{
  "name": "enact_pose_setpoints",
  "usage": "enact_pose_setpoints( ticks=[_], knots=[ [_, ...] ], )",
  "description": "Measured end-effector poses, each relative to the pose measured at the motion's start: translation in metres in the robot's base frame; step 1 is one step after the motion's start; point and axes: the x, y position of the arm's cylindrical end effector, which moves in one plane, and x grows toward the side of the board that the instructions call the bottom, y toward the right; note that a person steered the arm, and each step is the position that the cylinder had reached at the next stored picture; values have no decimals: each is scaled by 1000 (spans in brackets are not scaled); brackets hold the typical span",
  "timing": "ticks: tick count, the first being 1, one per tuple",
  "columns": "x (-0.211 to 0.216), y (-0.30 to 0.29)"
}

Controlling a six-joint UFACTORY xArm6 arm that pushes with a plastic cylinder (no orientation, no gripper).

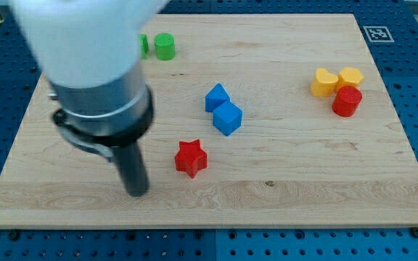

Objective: Slide the red star to the right side of the board

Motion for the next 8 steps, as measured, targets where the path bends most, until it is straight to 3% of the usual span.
enact_pose_setpoints(
  ticks=[1, 2, 8],
  knots=[
    [-31, -9],
    [-35, -7],
    [-26, 252]
  ],
)
